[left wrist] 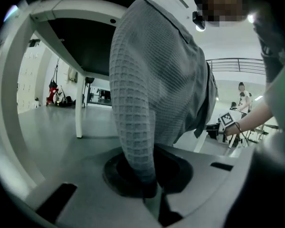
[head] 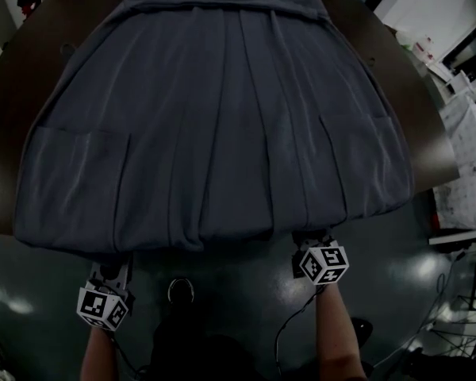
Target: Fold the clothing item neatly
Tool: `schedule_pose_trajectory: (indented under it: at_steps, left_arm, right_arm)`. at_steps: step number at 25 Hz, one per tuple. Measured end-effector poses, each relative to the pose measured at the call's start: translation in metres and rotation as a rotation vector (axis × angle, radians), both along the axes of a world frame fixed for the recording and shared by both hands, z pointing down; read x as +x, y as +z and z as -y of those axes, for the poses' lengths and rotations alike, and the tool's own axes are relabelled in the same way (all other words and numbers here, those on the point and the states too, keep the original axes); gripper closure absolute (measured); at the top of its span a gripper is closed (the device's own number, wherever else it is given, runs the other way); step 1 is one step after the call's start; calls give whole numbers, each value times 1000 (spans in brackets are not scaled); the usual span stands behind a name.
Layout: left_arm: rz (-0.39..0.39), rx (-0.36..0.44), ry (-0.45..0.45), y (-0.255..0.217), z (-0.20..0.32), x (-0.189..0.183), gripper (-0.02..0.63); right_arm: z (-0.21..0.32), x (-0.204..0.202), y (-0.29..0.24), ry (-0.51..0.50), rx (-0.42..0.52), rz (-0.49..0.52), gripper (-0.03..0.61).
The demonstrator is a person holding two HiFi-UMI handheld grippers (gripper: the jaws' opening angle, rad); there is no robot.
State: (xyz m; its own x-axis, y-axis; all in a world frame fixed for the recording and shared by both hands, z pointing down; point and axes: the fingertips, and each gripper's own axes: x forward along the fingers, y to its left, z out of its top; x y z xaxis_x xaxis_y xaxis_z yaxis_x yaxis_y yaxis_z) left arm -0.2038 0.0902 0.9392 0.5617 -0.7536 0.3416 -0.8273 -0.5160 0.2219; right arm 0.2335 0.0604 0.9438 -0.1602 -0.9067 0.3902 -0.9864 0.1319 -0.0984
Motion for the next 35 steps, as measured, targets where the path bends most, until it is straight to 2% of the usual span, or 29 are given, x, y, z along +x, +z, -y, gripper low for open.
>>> schedule_pose_trajectory:
  at_steps: [1, 2, 3, 9, 16, 22, 27, 31, 35]
  left_arm:
    - [10, -7, -6, -2, -4, -2, 592]
    - [15, -15, -8, -4, -8, -3, 592]
    - [17, -22, -6, -5, -14, -3, 594]
    - [17, -43, 32, -52, -48, 8, 595]
    - [-32, -83, 49, -140, -112, 26, 596]
    - [-67, -108, 53, -220, -170, 27, 597]
    - [-102, -129, 41, -280, -204, 28, 595]
    - [-142, -128, 58, -316, -217, 32, 596]
    - [-134, -63, 92, -358, -217, 34, 596]
  right_arm:
    - [-2, -2, -4, 8, 0, -3, 467]
    - [-7, -3, -7, 18, -3, -5, 570]
    - [-13, -5, -9, 27, -10, -1, 577]
    - [-70, -17, -38, 46, -82, 46, 577]
    - [-142, -21, -104, 41, -167, 96, 577]
    - [-192, -38, -174, -29, -214, 76, 577]
    - [-219, -40, -238, -91, -211, 34, 577]
    - [-236, -38, -287, -97, -184, 50, 577]
    - [-243, -43, -334, -138, -130, 28, 577]
